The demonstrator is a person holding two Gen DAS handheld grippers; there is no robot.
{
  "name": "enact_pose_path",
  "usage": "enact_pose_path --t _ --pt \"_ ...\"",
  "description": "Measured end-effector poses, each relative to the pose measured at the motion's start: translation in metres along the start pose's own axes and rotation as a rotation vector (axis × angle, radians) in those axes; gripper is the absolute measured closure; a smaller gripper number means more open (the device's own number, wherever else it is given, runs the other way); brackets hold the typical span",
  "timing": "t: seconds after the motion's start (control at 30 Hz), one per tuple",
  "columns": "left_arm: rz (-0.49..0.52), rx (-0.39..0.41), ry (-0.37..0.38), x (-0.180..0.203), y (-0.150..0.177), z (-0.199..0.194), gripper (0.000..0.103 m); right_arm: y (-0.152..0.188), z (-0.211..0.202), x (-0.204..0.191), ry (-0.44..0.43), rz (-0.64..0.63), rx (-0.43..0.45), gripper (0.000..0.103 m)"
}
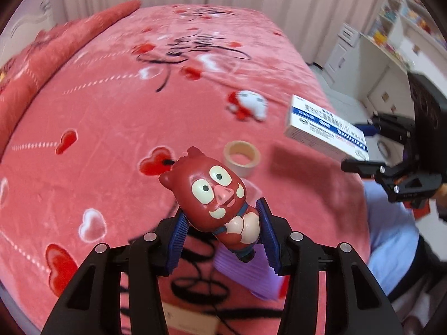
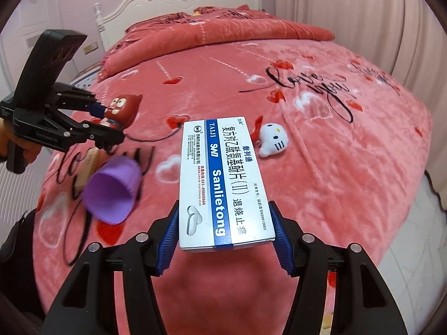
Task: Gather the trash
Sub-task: 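Carry the owl toy and medicine box over the orange bin with both tools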
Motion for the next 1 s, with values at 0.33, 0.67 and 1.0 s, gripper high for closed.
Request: enact_pose_path --t 0.33,0.67,1.0 --pt "0.117 -0.007 0.019 0.073 0.027 -0.031 0.053 0.039 -0.060 -0.033 -0.008 -0.059 -0.003 0.044" --pt "0.206 -0.016 0.025 0.132 0.052 -0.049 0.053 0.090 -0.115 -0.044 0.001 -0.056 -0.002 0.044" --pt "0.357 -0.032 0.094 0.216 0.045 -0.030 0.053 0.148 -0.172 -0.015 0.080 0.015 0.006 0.044"
Point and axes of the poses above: each gripper's, at about its wrist camera, not at the fingertips, and z roughly the way its jaws point, x to its right, y to its underside, the point moved 8 cm from there along z, roughly the way its jaws point, and after that the axes turned 1 degree about -z, right-handed, at the moved point
